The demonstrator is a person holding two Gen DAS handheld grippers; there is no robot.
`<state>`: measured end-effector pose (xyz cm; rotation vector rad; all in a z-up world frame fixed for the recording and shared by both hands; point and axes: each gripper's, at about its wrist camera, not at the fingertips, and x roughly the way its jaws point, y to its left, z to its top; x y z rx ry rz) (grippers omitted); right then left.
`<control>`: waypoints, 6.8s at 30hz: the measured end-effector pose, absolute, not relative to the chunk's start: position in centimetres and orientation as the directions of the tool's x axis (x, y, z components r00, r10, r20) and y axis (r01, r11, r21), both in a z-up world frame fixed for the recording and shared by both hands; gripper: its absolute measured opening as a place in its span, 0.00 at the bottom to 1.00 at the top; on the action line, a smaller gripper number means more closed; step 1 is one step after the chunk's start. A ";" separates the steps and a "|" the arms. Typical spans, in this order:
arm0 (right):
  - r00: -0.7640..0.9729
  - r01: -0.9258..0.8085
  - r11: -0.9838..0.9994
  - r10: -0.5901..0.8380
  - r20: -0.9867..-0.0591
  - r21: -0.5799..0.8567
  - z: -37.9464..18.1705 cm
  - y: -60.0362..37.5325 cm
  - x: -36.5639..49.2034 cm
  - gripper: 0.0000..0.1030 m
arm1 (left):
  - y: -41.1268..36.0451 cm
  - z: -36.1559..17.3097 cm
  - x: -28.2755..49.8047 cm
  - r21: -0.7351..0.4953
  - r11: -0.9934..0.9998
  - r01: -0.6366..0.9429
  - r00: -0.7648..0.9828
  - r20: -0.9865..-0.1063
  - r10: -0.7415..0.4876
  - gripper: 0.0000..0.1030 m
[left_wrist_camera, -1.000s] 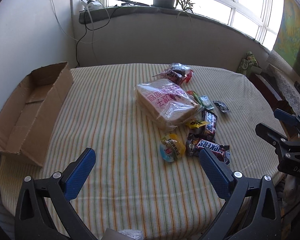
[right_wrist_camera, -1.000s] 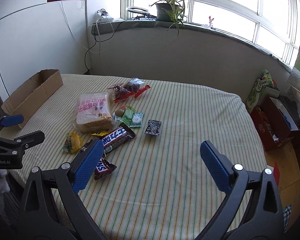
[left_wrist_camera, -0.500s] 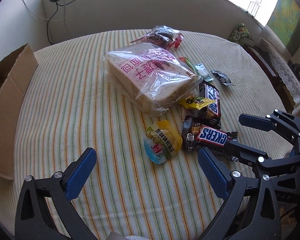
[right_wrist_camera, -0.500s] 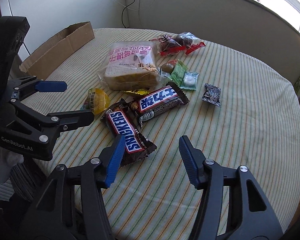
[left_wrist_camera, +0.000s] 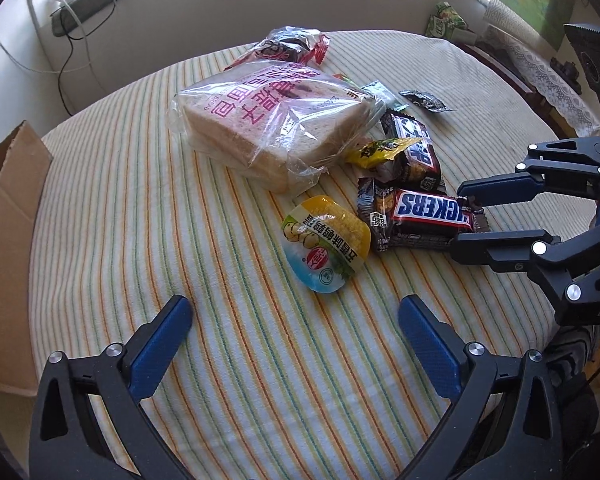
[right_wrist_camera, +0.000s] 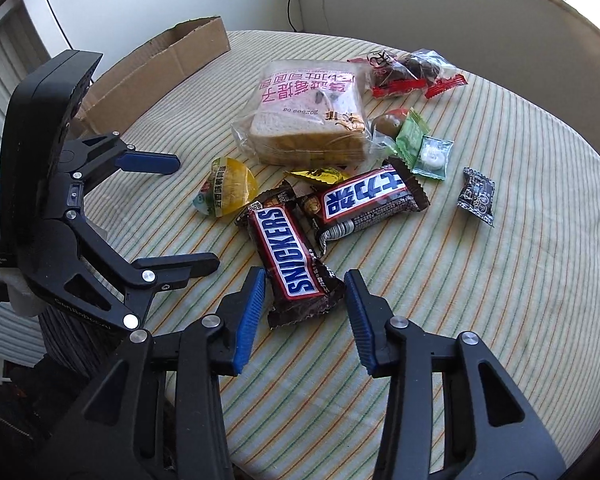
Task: Organize snacks
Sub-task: 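Reach the right tool to the Snickers bar while the left tool reaches the yellow cup snack, then close the right tool on the Snickers bar while the left tool grips the yellow cup snack, then carry both snacks over the cardboard box and open both tools to drop them, then grasp the bagged bread loaf with the right tool, then carry the bread loaf into the cardboard box and open the right tool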
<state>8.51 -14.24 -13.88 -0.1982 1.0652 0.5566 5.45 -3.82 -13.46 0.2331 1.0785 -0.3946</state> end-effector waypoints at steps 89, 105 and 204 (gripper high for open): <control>0.349 -0.797 0.604 0.449 -0.822 -0.008 -5.5 18.2 19.7 0.48 | 21.6 -5.5 6.0 0.009 0.999 0.031 0.697 -0.717 -0.015 0.49; 0.462 -0.736 0.673 0.431 -0.775 -0.065 -1.0 10.6 18.1 0.57 | 18.2 -2.7 4.3 -0.029 0.998 0.063 0.734 -0.676 -0.066 0.58; 0.162 -0.725 0.638 0.525 -0.836 0.260 -5.3 21.3 25.2 0.50 | 24.5 -5.4 10.7 -0.236 0.962 -0.135 0.699 -0.711 -0.077 0.51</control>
